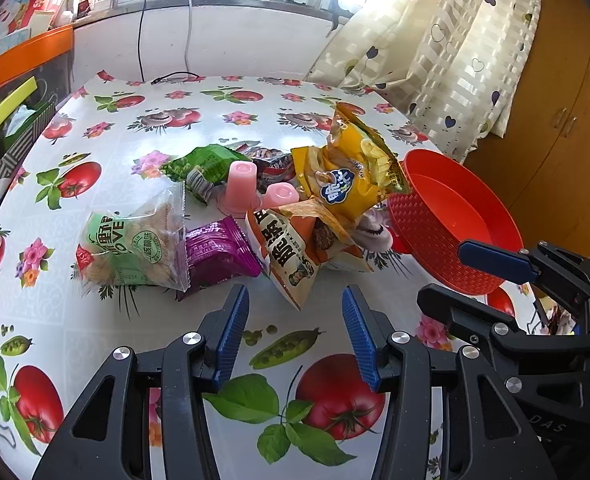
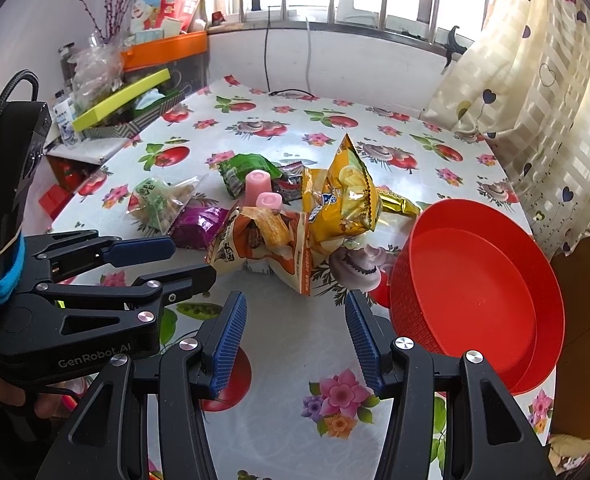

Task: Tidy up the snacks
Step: 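Move both tools toward the snack pile beside the red basket, then grasp the orange-and-white chip bag with the left tool while the right tool grasps the yellow chip bag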

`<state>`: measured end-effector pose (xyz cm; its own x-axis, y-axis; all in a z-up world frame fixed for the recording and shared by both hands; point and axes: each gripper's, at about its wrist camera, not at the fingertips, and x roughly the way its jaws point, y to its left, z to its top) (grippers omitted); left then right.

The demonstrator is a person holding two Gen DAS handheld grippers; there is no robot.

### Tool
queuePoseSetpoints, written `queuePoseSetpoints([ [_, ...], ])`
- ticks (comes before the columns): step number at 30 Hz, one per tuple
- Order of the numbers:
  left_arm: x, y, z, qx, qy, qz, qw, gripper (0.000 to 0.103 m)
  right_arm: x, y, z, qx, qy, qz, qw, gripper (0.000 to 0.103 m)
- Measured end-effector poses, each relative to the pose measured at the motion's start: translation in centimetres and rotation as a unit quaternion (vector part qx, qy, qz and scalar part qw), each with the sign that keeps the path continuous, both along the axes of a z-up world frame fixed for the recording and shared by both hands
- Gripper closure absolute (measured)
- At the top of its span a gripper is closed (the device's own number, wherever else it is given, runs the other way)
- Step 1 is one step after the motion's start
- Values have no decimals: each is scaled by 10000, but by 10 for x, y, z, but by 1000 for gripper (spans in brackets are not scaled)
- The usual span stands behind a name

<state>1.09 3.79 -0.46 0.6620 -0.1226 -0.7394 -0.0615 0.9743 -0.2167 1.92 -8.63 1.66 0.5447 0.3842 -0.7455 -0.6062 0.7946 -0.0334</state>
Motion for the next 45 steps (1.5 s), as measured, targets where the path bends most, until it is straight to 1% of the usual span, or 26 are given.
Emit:
queuePoseSetpoints([
  [25, 6, 5, -3, -33, 45, 113, 9999, 53, 6, -3, -1, 12, 18, -8, 10000, 54],
  [34, 13, 13, -8, -147, 60, 152, 9998, 53, 13, -2, -1, 45, 49, -43, 10000, 54],
  [41, 16, 13, -6, -237, 8, 77, 9997, 53, 20, -6, 0, 153, 76, -100, 9998, 54],
  [45, 22, 15, -5, -362, 15, 40, 9993, 53, 26, -9, 1, 220, 97, -109, 9997, 53],
])
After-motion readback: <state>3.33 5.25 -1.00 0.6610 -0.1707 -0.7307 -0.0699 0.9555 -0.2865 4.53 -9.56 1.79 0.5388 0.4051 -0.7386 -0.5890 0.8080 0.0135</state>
